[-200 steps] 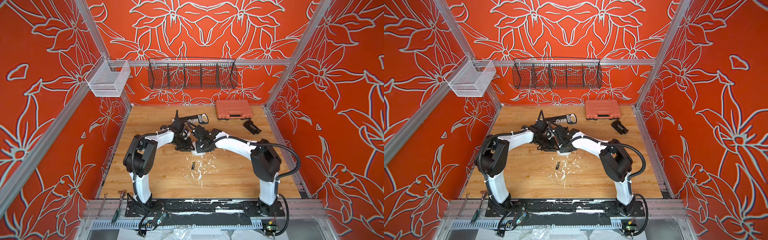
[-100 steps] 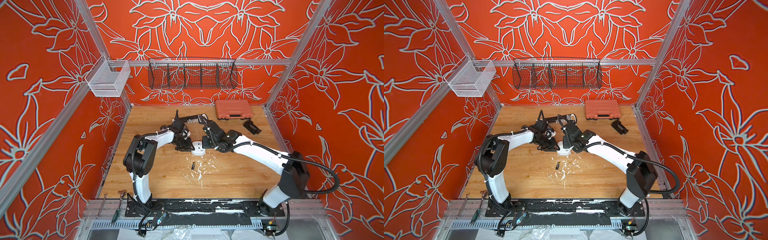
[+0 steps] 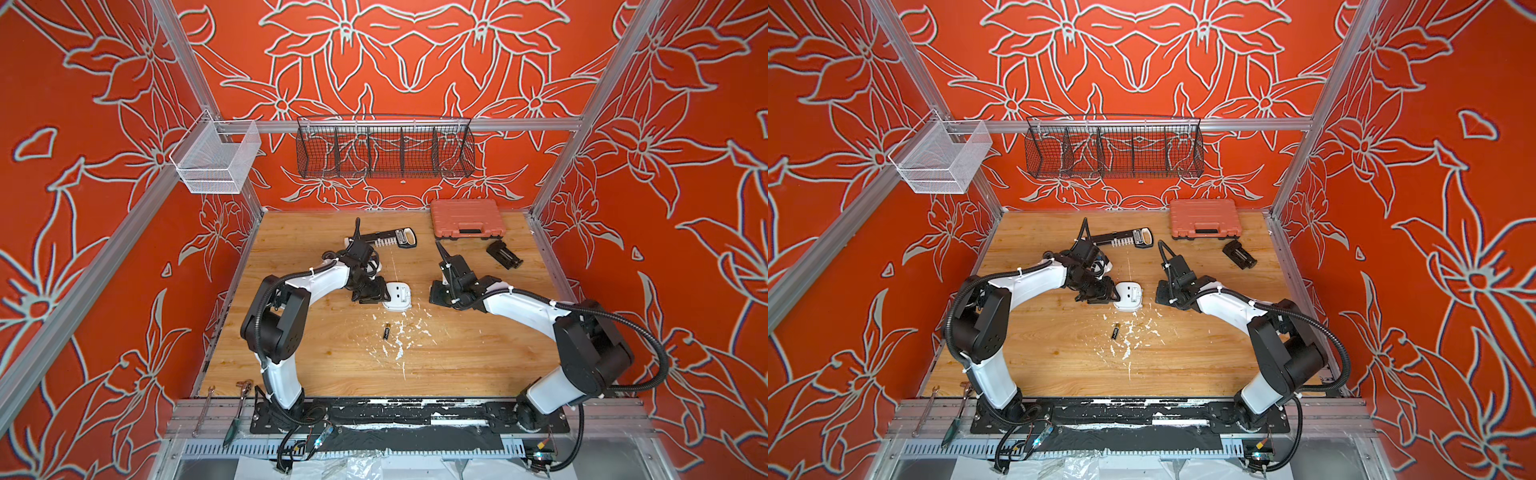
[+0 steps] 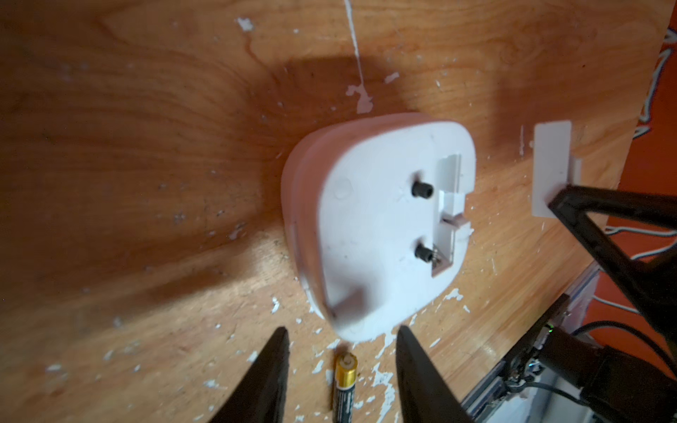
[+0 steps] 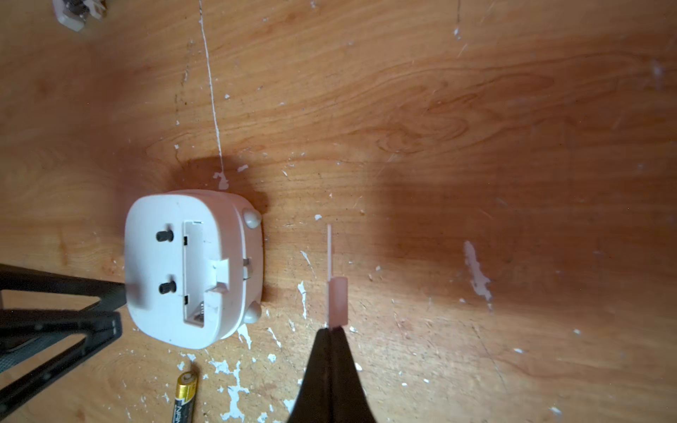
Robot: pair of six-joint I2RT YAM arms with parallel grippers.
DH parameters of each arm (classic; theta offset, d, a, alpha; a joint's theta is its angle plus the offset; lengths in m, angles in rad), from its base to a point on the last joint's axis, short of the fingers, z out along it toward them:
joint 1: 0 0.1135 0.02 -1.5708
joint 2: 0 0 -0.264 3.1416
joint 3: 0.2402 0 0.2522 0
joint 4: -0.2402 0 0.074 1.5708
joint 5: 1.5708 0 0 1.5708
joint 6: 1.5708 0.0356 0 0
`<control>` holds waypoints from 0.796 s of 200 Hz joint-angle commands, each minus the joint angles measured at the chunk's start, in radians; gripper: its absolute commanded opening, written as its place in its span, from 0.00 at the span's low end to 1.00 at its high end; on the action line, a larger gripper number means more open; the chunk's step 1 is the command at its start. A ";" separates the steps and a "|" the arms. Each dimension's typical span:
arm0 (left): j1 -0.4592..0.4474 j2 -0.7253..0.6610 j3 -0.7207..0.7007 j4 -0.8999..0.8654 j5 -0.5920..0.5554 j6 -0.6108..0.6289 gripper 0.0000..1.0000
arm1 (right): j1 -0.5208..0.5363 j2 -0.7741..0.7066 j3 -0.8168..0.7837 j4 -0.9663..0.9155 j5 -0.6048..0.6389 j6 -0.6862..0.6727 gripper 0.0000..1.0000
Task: Insert the battery into the alarm
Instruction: Place the cover at the center of the board.
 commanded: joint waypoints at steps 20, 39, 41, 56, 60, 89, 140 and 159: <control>-0.046 -0.118 -0.018 -0.095 -0.110 -0.004 0.50 | -0.068 0.051 -0.067 0.209 -0.134 0.086 0.00; -0.075 -0.139 -0.029 -0.134 -0.137 -0.015 0.49 | -0.093 0.086 -0.079 0.247 -0.183 0.110 0.00; -0.078 -0.141 -0.031 -0.139 -0.141 -0.017 0.49 | -0.096 0.087 -0.082 0.249 -0.186 0.114 0.00; -0.107 -0.149 -0.045 -0.164 -0.165 -0.028 0.48 | -0.111 0.106 -0.087 0.260 -0.206 0.129 0.00; -0.115 -0.150 -0.051 -0.169 -0.172 -0.033 0.47 | -0.114 0.109 -0.087 0.258 -0.207 0.132 0.00; -0.171 -0.144 -0.072 -0.212 -0.208 -0.058 0.43 | -0.128 0.120 -0.083 0.227 -0.197 0.146 0.00; -0.244 -0.098 -0.064 -0.264 -0.249 -0.064 0.41 | -0.133 0.123 -0.060 0.150 -0.162 0.153 0.30; -0.259 -0.065 -0.038 -0.268 -0.254 -0.063 0.39 | -0.133 0.107 -0.056 0.117 -0.146 0.149 0.38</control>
